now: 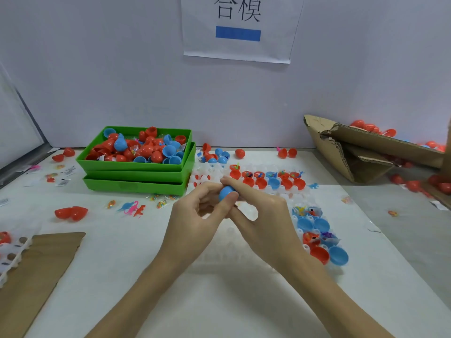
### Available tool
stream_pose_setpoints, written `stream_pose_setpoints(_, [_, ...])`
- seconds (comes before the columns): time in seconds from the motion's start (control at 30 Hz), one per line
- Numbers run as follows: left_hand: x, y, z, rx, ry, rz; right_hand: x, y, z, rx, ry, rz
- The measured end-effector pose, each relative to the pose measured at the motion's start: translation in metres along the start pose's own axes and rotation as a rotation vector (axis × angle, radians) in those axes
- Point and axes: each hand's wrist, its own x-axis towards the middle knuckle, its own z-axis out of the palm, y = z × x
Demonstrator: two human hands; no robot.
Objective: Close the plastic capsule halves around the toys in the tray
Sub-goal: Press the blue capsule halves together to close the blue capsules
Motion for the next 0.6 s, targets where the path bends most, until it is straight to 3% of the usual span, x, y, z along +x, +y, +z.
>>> stream_pose_setpoints(0.1, [-0.001, -0.001, -0.005, 0.224, 0.004, 0.113, 0.006, -0.003, -0.007, -0.086, 0.032, 0.029])
stream_pose_setpoints(0.2, [-0.002, -0.005, -0.012, 0.300, 0.028, 0.194, 0.017, -0.002, -0.023, 0.036, 0.194, 0.174])
stream_pose_setpoints(0.27, [-0.002, -0.009, -0.016, 0.355, 0.053, 0.220, 0.032, 0.003, -0.037, 0.420, 0.248, 0.468])
stream_pose_setpoints(0.33, [-0.002, -0.010, -0.019, 0.409, 0.065, 0.250, 0.058, 0.014, -0.056, 0.987, 0.268, 0.749])
stream_pose_setpoints(0.4, [-0.002, -0.012, -0.018, 0.478, 0.044, 0.287, 0.094, 0.032, -0.078, 1.417, 0.327, 0.832])
stream_pose_setpoints(0.5, [-0.003, -0.012, -0.016, 0.586, -0.028, 0.356, 0.154, 0.053, -0.105, 1.638, 0.562, 0.830])
stream_pose_setpoints(0.6, [-0.003, -0.010, -0.016, 0.652, -0.057, 0.407, 0.186, 0.068, -0.112, 1.489, 0.618, 0.854])
